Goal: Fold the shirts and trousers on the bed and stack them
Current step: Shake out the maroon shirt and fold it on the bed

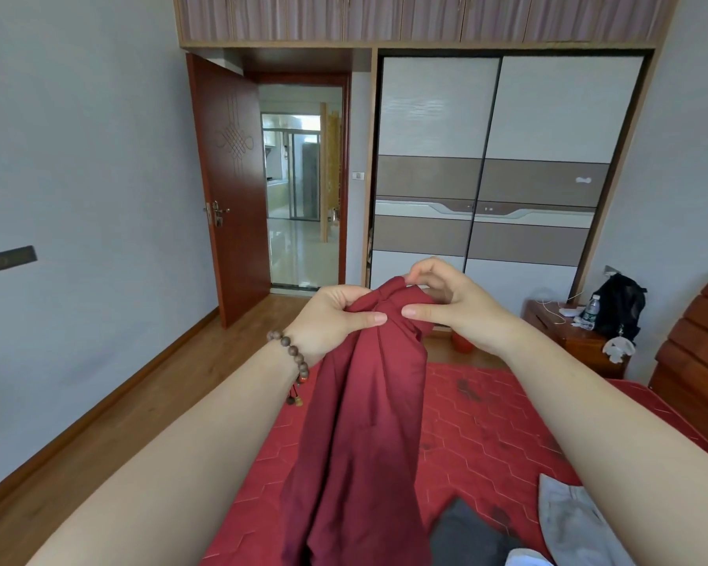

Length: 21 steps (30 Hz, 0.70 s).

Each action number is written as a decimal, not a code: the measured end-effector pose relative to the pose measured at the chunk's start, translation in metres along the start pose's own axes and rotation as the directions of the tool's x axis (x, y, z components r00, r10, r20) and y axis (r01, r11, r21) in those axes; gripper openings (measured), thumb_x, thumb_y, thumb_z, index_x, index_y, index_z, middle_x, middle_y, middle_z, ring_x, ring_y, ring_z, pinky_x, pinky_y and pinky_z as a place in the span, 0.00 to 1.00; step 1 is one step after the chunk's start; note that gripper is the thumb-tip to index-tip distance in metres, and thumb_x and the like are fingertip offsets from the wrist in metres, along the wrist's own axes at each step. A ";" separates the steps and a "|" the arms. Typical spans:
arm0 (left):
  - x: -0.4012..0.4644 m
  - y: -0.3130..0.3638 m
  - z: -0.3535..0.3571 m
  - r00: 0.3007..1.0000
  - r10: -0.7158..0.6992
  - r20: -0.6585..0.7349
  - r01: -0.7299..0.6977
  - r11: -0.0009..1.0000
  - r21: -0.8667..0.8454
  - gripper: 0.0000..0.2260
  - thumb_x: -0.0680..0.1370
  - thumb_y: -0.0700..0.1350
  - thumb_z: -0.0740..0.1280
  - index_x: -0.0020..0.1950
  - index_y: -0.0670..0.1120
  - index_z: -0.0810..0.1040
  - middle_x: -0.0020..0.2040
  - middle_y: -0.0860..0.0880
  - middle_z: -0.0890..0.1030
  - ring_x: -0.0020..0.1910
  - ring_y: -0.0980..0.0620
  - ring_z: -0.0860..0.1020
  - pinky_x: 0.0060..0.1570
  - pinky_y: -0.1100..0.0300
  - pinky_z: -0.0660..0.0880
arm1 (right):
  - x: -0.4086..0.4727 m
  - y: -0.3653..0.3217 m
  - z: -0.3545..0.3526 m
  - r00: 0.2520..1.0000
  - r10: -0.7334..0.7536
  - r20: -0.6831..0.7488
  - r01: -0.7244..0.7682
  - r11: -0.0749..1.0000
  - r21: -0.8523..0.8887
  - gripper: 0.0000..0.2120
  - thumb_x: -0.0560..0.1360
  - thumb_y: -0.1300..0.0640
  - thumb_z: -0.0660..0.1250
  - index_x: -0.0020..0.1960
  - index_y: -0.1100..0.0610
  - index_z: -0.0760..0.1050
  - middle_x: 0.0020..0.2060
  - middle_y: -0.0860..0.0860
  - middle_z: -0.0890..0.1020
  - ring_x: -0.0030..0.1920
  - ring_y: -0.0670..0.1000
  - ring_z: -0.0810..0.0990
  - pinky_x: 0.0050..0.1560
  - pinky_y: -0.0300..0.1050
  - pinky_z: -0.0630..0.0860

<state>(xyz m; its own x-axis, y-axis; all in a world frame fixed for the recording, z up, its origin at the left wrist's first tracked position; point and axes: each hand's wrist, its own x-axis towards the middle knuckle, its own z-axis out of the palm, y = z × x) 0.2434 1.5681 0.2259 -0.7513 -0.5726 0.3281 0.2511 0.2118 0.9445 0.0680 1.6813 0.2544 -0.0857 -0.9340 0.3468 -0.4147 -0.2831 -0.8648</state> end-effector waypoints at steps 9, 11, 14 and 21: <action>-0.005 0.000 0.001 0.989 0.124 -0.080 -0.108 0.977 0.183 0.11 0.72 0.32 0.72 0.48 0.44 0.76 0.41 0.46 0.83 0.39 0.52 0.81 0.45 0.58 0.80 | 0.008 -0.015 0.002 0.998 0.022 0.060 -0.018 0.997 -0.075 0.05 0.71 0.66 0.72 0.44 0.66 0.76 0.41 0.56 0.81 0.44 0.51 0.79 0.51 0.48 0.77; -0.010 -0.007 0.003 0.946 0.262 -0.191 -0.188 0.923 0.337 0.15 0.71 0.38 0.75 0.46 0.47 0.70 0.41 0.47 0.82 0.34 0.50 0.77 0.40 0.54 0.77 | 0.010 -0.016 0.001 0.999 -0.005 0.045 0.010 0.994 -0.105 0.05 0.71 0.67 0.72 0.41 0.61 0.76 0.39 0.53 0.81 0.42 0.48 0.79 0.47 0.42 0.78; -0.021 -0.018 0.008 0.870 0.457 -0.185 -0.291 0.779 0.555 0.15 0.70 0.53 0.74 0.43 0.50 0.69 0.39 0.50 0.78 0.36 0.50 0.76 0.41 0.52 0.76 | 0.013 -0.018 -0.002 0.999 -0.038 0.009 0.039 0.992 -0.119 0.07 0.70 0.67 0.72 0.40 0.58 0.77 0.38 0.53 0.82 0.41 0.47 0.80 0.47 0.40 0.79; -0.027 -0.044 0.018 0.883 0.458 -0.100 -0.188 0.541 0.819 0.18 0.68 0.63 0.69 0.43 0.49 0.74 0.42 0.53 0.75 0.38 0.56 0.74 0.41 0.65 0.72 | 0.016 -0.025 -0.005 0.996 -0.078 -0.053 0.066 0.976 -0.205 0.06 0.70 0.68 0.73 0.40 0.60 0.76 0.38 0.55 0.82 0.39 0.45 0.80 0.45 0.40 0.79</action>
<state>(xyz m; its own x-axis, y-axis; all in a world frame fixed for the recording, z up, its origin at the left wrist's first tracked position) 0.2413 1.5887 0.1756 -0.4875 -0.4879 0.7241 -0.2229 0.8714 0.4371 0.0727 1.6747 0.2833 -0.1005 -0.8963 0.4319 -0.5967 -0.2931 -0.7471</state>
